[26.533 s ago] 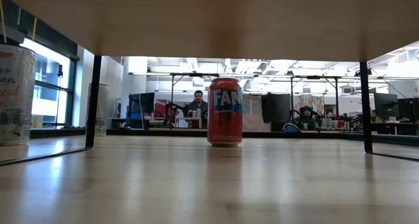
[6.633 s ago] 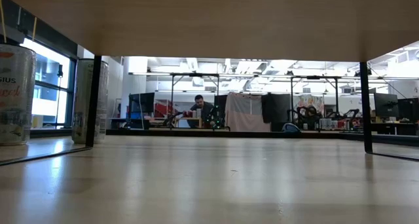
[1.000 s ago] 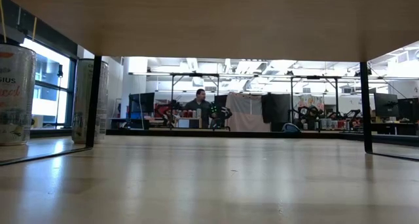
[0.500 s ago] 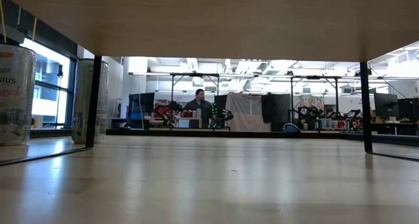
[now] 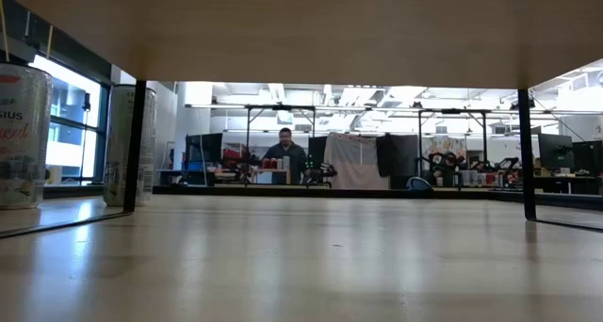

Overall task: Place canned beverage on shelf
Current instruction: Put the red soda can on the shelf

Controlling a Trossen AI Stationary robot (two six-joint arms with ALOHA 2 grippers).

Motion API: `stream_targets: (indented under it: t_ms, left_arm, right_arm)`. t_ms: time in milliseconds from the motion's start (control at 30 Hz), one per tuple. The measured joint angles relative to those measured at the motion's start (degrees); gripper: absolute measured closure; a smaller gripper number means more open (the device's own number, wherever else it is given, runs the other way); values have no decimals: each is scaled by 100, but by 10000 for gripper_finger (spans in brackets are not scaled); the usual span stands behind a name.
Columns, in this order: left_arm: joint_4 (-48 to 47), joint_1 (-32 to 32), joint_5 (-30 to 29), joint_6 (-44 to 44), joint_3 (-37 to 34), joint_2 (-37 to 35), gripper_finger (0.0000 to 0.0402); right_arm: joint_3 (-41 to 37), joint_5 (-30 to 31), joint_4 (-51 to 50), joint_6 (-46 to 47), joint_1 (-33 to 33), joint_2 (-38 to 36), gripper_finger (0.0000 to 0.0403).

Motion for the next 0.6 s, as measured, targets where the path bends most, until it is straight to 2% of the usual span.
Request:
stream_targets:
  t_ms: [167,400,600]
  left_arm:
    - [79,56,179,47,0,0,62]
    - [126,74,-84,186,0,11,62]
    - [162,103,247,143,0,15,62]
  right_arm:
    - [0,-368,21,-6,-149,-2,172]
    - [0,-449,23,-50,-265,-4,172]
    - [0,-449,17,-48,-265,-4,172]
